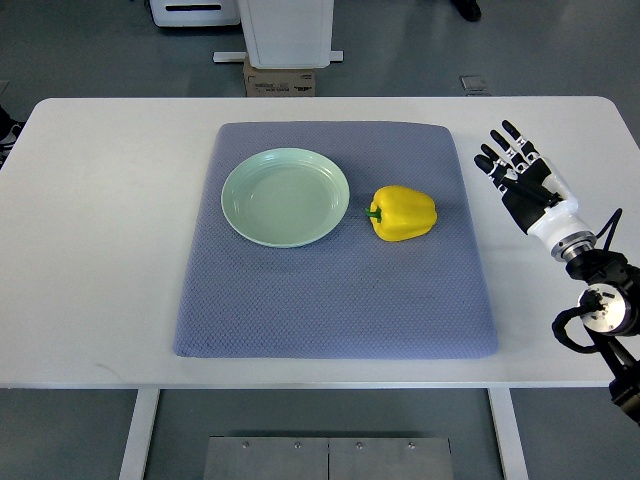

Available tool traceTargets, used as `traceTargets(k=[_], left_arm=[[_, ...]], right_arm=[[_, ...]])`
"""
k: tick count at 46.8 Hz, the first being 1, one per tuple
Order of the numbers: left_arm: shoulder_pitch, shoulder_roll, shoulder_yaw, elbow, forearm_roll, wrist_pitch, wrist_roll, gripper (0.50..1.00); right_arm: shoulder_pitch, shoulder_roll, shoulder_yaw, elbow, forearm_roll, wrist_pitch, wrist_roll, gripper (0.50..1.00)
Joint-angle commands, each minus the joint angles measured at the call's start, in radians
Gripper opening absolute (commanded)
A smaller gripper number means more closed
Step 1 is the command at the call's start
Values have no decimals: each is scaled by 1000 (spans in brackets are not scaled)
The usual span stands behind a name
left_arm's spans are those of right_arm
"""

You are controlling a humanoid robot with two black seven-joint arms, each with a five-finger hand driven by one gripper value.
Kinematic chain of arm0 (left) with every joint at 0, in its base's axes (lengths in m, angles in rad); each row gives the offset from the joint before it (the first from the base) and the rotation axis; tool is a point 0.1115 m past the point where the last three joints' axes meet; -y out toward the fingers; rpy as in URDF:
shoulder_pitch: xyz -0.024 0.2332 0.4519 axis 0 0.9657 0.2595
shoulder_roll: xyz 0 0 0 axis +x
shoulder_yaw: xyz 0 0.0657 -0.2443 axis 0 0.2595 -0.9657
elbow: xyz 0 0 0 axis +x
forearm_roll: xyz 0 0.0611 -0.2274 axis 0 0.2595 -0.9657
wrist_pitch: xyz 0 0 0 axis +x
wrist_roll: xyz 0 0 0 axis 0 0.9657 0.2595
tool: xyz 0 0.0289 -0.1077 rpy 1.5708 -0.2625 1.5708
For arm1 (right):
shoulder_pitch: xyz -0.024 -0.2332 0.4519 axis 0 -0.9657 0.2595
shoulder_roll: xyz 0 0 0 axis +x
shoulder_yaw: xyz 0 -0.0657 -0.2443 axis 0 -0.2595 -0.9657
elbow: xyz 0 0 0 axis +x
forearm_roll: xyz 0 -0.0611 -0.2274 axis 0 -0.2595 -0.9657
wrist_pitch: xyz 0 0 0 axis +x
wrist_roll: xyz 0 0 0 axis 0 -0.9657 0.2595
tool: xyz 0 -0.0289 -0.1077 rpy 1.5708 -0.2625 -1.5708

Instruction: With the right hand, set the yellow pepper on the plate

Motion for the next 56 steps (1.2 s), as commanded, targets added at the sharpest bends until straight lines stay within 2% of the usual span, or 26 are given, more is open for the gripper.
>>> traceTargets(k=[1,56], left_arm=[[1,0,0,0,0,0,0,1000],[-1,0,0,0,0,0,0,1000]], right_arm=[[0,-1,-2,0,0,0,9,1000],[17,3,-1,-27,1,5,-1,1000]])
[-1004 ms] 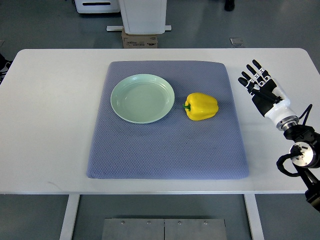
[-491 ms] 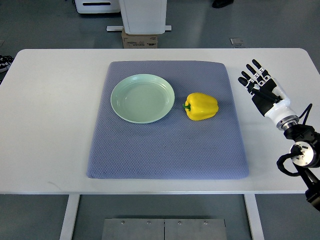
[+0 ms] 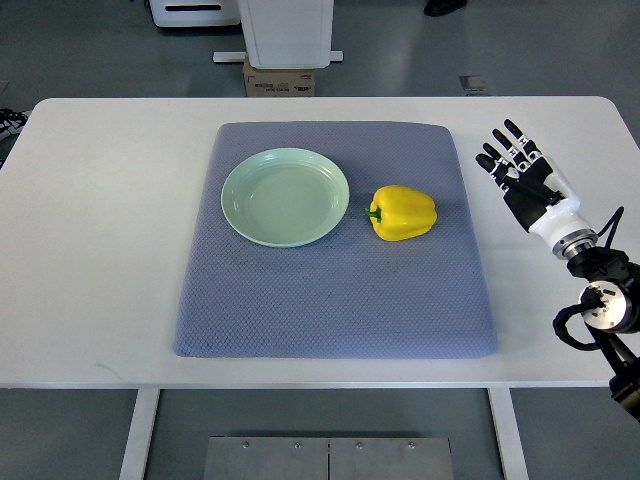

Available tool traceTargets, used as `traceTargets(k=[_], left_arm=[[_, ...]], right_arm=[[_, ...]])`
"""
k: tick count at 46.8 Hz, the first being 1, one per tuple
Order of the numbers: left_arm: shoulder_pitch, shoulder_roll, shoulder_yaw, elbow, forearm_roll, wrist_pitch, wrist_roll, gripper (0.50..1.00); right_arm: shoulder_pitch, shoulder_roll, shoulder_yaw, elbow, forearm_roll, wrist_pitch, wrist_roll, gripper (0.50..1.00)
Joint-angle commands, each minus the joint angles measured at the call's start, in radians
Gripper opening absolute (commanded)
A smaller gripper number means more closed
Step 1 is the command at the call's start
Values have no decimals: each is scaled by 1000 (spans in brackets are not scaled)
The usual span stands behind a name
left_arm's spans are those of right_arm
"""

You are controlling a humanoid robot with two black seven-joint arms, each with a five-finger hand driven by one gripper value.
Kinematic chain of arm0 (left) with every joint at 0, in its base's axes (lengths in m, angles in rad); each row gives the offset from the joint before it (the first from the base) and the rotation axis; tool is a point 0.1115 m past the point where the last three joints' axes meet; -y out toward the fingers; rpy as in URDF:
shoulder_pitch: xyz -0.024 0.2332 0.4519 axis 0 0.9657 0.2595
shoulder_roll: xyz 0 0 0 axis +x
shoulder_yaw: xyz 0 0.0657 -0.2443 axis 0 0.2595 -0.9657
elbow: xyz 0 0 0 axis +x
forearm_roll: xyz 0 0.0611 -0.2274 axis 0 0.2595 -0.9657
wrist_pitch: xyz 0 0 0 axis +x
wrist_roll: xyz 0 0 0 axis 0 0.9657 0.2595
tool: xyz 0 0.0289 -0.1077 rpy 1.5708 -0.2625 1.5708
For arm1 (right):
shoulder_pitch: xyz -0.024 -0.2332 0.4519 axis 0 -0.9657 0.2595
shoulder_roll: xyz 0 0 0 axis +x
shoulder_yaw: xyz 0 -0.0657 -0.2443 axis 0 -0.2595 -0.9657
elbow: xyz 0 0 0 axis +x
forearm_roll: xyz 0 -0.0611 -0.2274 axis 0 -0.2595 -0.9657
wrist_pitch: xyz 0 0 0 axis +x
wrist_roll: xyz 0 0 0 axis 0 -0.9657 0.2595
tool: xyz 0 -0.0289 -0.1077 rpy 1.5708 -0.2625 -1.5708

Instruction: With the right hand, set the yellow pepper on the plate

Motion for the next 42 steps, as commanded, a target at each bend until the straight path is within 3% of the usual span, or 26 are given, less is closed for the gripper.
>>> traceTargets(k=[1,42], left_arm=[[0,0,0,0,0,0,0,1000],[0,0,0,0,0,0,0,1000]], right_arm=[[1,0,0,-7,0,0,1,1000],[1,3,-3,-65,0,6,12,1000]])
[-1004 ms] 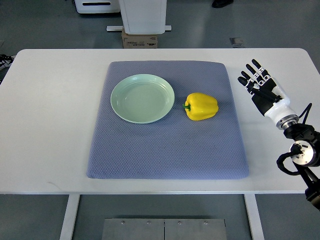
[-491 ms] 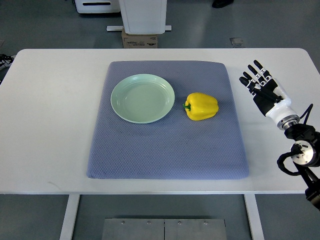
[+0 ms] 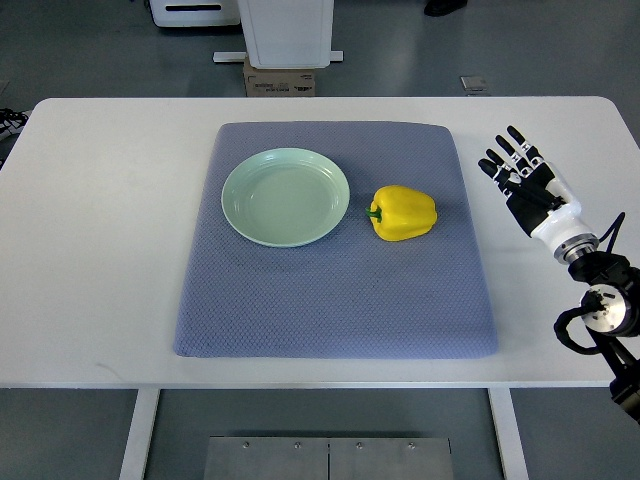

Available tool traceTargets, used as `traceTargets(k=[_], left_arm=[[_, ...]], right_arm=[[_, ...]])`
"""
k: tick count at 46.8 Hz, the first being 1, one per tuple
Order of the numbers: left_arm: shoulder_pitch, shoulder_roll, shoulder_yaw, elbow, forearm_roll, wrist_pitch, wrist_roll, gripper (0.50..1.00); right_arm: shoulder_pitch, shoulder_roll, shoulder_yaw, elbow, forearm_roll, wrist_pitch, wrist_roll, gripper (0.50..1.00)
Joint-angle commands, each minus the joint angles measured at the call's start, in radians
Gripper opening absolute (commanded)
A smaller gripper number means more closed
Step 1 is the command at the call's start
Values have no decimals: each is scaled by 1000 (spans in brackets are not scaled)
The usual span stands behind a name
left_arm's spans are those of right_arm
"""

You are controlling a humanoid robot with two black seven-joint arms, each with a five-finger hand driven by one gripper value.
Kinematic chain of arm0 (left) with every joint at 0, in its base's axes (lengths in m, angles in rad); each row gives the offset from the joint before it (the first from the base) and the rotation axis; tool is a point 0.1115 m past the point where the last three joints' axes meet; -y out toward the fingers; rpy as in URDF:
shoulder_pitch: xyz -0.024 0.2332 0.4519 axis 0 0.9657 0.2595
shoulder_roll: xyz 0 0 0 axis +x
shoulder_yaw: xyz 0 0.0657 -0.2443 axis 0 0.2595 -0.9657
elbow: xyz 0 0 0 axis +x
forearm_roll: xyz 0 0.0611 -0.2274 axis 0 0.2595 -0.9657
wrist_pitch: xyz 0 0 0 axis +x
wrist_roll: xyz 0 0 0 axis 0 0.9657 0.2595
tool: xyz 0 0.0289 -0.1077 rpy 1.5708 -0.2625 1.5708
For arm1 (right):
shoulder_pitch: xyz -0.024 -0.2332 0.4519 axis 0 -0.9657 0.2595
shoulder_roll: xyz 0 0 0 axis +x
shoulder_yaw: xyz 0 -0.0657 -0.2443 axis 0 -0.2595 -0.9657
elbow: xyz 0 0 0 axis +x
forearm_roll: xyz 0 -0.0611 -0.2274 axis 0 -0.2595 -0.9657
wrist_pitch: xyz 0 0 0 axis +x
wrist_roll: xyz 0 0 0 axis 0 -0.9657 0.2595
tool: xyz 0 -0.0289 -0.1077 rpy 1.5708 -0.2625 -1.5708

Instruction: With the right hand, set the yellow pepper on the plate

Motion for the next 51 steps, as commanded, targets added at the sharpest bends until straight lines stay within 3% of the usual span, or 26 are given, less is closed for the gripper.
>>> traceTargets(k=[1,16,24,38,51], left_arm=[[0,0,0,0,0,0,0,1000],[0,0,0,0,1,0,0,1000],[0,0,0,0,0,0,0,1000],[0,0,0,0,1,0,0,1000],[0,0,0,0,1,0,0,1000]], right_arm=[[1,0,0,-14,0,-1,2,1000],[1,-3,-18,-15,-3,2,3,1000],[24,-12,-97,-21,-3,1,52,1000],[44,-14,-127,-26,-22,-8,67,1000],[74,-41,-137,-21,-178,-7,78,1000]])
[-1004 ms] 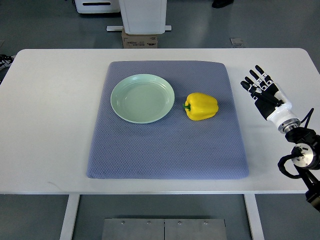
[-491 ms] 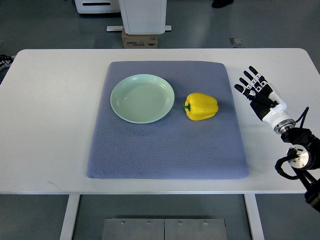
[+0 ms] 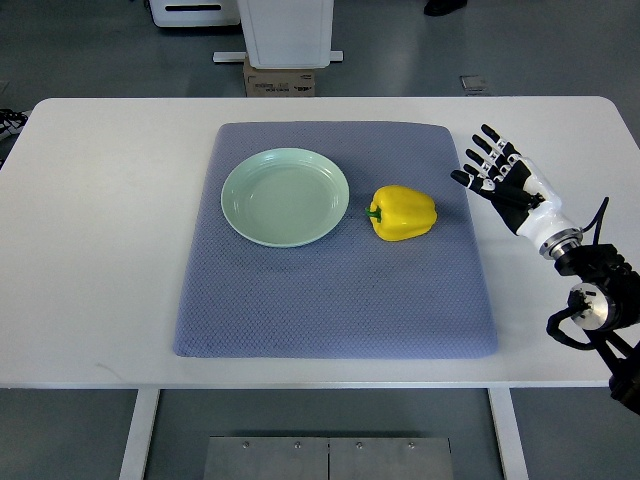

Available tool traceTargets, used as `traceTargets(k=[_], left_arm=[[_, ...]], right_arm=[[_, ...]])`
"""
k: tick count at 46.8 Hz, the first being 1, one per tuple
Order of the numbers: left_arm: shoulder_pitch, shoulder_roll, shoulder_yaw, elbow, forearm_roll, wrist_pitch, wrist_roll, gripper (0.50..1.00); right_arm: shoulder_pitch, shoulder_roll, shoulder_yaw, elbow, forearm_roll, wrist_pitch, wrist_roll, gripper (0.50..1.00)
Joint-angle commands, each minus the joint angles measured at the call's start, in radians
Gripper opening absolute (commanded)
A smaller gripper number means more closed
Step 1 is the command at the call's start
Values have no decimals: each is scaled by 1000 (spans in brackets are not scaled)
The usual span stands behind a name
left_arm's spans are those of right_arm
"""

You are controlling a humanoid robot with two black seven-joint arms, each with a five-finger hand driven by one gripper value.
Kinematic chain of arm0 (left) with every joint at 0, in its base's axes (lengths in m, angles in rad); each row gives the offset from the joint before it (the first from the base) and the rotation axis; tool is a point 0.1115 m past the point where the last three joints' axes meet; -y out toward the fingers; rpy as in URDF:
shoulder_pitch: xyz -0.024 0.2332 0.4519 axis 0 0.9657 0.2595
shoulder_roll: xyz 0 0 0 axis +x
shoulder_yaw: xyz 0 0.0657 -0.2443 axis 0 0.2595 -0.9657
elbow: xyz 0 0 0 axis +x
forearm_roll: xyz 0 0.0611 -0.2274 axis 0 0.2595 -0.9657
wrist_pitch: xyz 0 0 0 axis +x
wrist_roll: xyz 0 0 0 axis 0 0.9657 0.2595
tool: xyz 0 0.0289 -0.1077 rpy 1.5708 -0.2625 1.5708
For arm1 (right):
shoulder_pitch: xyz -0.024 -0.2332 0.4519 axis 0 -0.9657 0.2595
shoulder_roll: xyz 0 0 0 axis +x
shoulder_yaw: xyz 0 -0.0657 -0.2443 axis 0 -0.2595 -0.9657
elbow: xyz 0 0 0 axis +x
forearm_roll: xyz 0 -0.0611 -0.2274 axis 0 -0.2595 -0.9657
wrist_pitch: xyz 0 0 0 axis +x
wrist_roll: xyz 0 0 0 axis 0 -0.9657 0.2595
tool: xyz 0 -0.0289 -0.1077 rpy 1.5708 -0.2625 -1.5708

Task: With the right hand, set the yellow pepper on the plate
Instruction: 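Move the right hand toward the yellow pepper, fingers open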

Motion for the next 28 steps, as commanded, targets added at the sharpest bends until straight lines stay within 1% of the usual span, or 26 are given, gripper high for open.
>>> traceTargets(k=[1,11,17,22,28], left_arm=[[0,0,0,0,-1,0,0,1000],[0,0,0,0,-1,0,0,1000],[0,0,0,0,1,0,0,1000],[0,0,0,0,-1,0,0,1000],[0,0,0,0,-1,0,0,1000]], right_arm=[[9,-28,-9,1,-59,3,11,1000],[94,-94,-195,11,-148,1,105,1000],[123,-121,-268,15,-203,1,149,1000],[166,-124,-339,15,-249,-2,177,1000],[227,-138,-445,15,-258,-7,190,998]])
